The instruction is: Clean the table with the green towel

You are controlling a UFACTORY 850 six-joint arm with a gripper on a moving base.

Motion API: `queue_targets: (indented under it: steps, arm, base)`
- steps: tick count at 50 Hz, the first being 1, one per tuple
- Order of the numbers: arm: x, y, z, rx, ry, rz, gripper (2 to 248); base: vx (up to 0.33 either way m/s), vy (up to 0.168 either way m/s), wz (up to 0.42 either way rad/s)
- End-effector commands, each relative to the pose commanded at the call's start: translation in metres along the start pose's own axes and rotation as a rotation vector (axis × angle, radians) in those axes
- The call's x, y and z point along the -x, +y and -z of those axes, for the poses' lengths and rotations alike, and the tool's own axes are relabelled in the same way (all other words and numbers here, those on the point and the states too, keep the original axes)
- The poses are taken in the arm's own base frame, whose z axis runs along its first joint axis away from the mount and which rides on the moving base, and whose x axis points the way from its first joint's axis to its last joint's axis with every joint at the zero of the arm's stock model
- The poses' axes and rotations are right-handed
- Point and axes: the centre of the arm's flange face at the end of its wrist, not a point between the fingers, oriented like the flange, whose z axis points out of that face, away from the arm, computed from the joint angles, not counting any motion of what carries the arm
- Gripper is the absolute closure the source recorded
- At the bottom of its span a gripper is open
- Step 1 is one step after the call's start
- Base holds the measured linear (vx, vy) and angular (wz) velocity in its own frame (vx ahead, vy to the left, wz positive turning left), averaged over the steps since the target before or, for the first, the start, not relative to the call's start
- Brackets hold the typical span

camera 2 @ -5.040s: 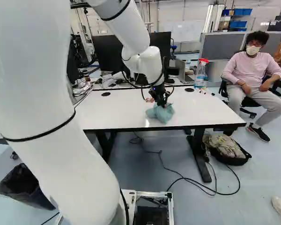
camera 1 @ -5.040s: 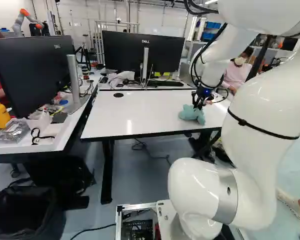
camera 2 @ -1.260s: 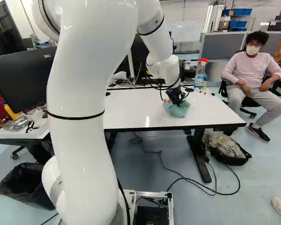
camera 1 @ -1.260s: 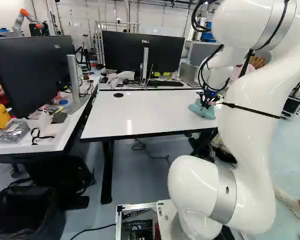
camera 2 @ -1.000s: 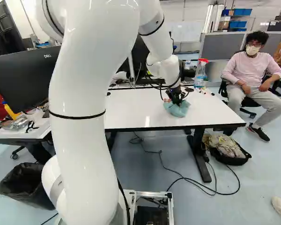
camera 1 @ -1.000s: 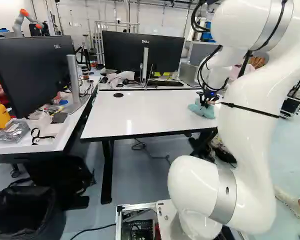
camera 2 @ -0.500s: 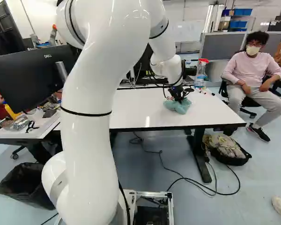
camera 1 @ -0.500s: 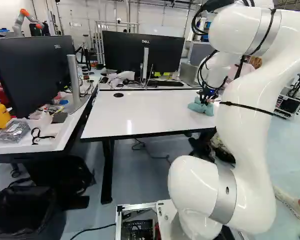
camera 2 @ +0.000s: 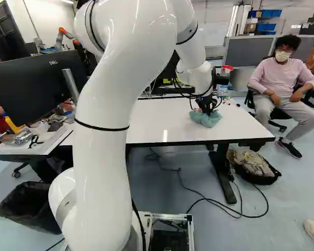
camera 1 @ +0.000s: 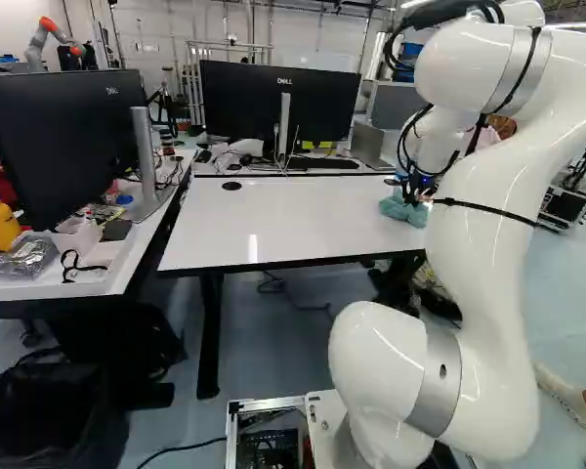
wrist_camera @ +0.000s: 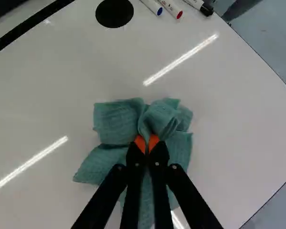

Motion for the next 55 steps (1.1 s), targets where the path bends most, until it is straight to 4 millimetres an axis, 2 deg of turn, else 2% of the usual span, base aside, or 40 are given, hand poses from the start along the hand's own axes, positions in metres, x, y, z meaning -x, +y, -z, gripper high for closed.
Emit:
queue_targets:
  steps: [12,20,41,55]
  arm:
    - [0.016,0.010,0.010,0.008,-0.014,-0.014,221]
    - [0.027,0.009,0.018,0.007,-0.024,-0.012,221]
    - [0.046,-0.021,0.029,-0.017,-0.038,0.032,221]
    - [0.033,-0.037,0.021,-0.029,-0.028,0.054,221]
  base:
    - [0.000,0.000,0.000]
    - [0.000,0.000,0.000]
    - [0.000,0.000,0.000]
    - [0.000,0.000,0.000]
